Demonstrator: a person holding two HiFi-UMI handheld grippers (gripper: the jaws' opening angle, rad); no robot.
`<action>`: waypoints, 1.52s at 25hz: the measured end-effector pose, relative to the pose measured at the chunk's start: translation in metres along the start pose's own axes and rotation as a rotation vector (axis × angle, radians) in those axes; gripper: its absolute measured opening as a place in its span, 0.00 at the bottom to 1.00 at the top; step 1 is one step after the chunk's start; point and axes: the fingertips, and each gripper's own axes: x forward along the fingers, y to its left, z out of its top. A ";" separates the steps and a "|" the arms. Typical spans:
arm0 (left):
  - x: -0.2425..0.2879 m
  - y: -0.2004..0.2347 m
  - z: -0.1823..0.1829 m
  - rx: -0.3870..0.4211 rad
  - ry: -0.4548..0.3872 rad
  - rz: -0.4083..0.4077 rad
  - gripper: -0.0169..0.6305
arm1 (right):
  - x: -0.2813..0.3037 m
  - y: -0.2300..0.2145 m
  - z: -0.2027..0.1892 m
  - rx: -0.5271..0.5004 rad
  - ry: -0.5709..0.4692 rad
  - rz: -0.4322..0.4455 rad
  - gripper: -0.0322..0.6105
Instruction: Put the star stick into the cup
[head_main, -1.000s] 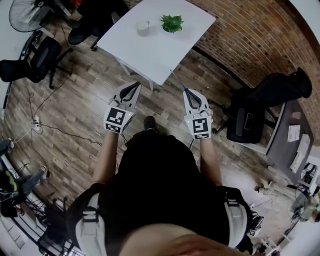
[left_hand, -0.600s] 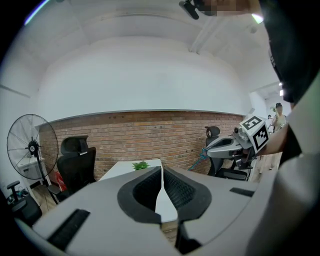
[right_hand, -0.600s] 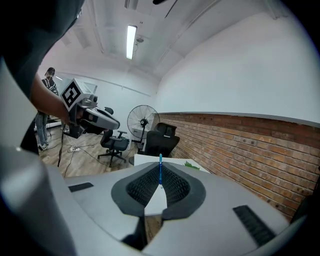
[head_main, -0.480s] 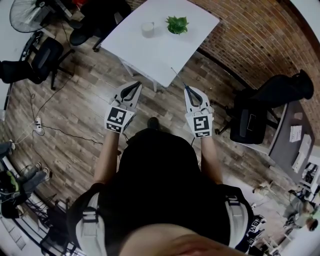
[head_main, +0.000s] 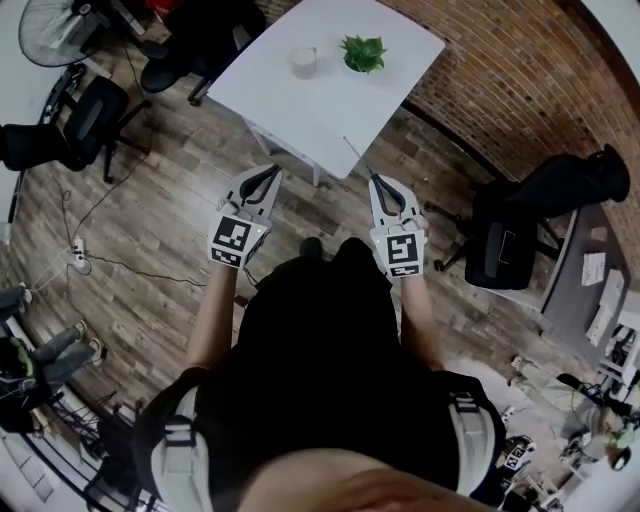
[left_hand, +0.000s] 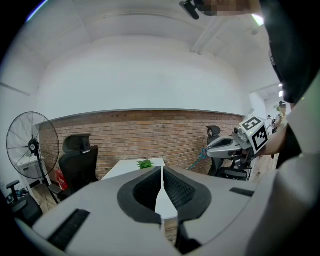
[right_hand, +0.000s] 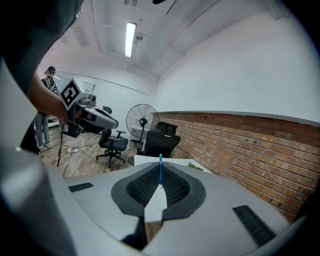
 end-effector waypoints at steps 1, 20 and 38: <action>0.000 0.001 0.000 -0.001 -0.001 0.000 0.07 | 0.002 0.000 0.001 -0.001 0.001 0.001 0.06; 0.035 0.045 0.001 -0.025 0.014 0.058 0.07 | 0.070 -0.034 0.019 -0.030 -0.023 0.051 0.06; 0.092 0.106 0.013 -0.063 0.038 0.148 0.07 | 0.169 -0.086 0.039 -0.057 -0.030 0.147 0.06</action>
